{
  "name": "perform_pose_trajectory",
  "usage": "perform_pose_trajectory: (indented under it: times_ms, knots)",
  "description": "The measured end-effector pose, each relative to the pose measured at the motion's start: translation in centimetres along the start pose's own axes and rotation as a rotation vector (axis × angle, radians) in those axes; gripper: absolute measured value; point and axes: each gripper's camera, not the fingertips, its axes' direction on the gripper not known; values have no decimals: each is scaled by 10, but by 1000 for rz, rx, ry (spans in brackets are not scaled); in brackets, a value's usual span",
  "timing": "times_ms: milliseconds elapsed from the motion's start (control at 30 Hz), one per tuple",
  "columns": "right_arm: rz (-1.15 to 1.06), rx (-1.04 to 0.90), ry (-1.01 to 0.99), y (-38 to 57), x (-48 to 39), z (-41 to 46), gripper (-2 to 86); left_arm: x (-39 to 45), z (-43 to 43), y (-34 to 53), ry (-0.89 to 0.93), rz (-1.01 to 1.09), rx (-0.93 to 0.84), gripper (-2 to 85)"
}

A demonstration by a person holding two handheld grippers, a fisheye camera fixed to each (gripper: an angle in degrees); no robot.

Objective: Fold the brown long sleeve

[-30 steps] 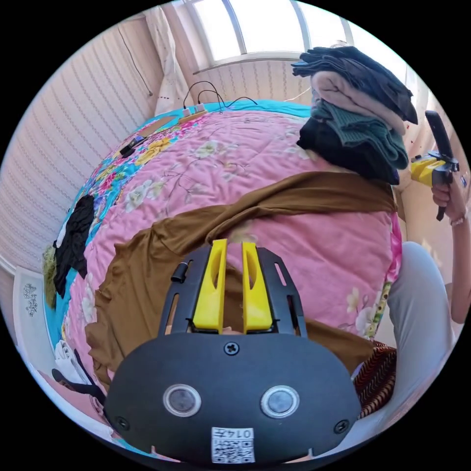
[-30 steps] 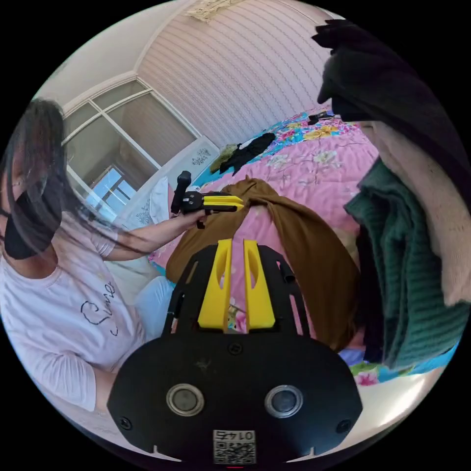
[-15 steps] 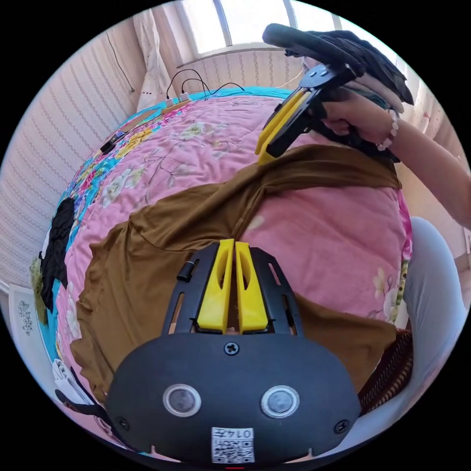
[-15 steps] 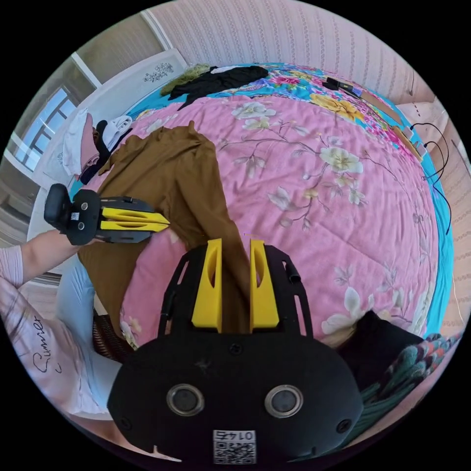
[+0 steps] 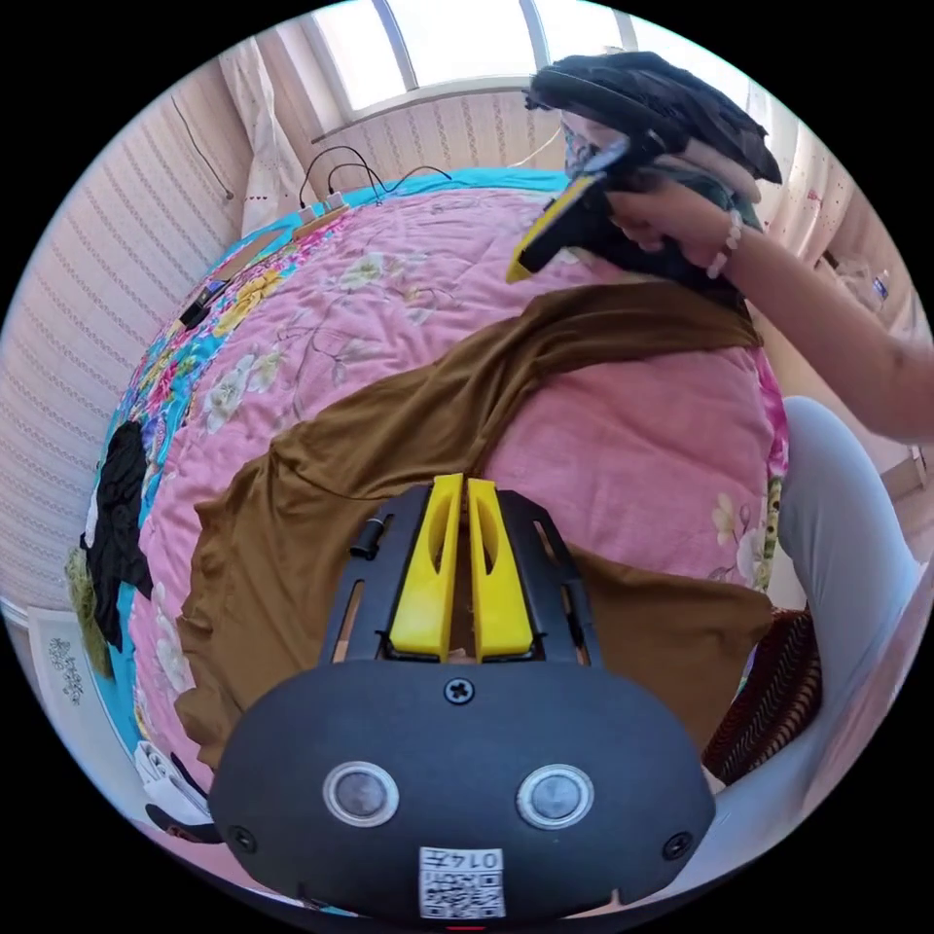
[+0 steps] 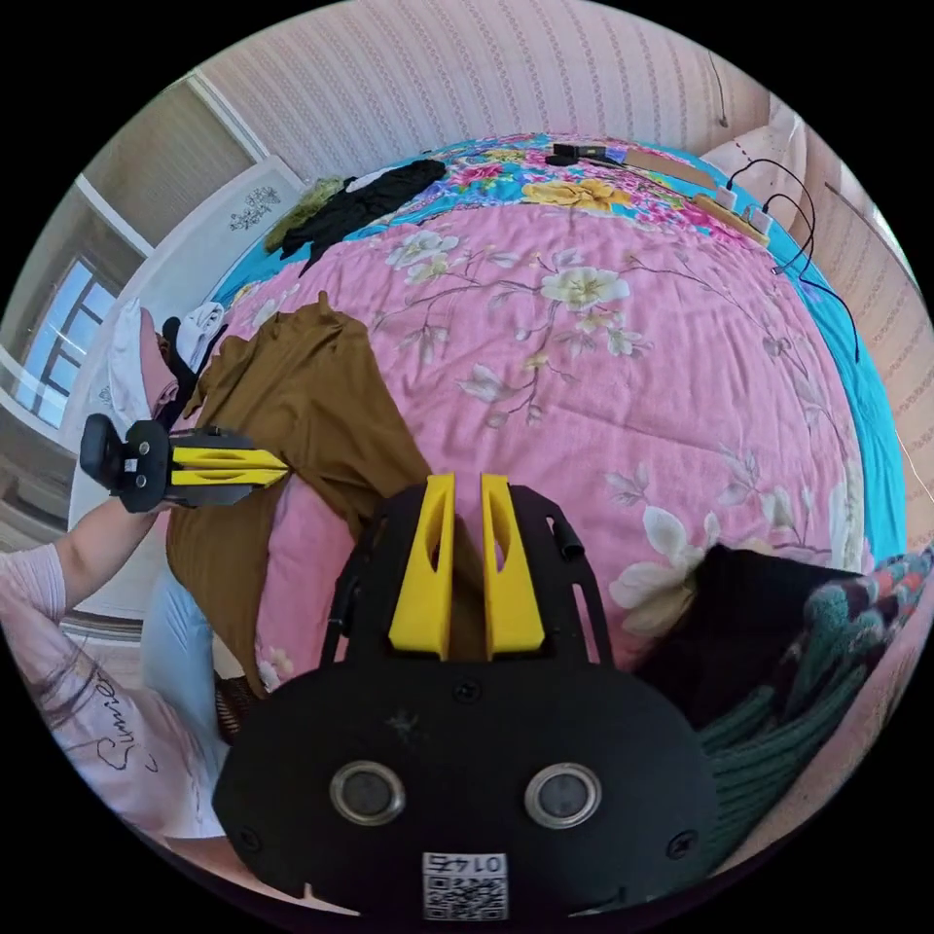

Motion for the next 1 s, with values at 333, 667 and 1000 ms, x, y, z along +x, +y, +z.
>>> perform_pose_trajectory:
  times_ms: [333,667,1000]
  knots:
    - [-171,68,-101,86,-34,29,51,-68,34,-109,77,-133,-43,46]
    - [-223,-19,-315,106,37,13,23,-39,66,-140,-63,-99,-125,-9]
    - [-261,10,-290,120,90,-49,60,16,-50,-109,61,-116,46,-10]
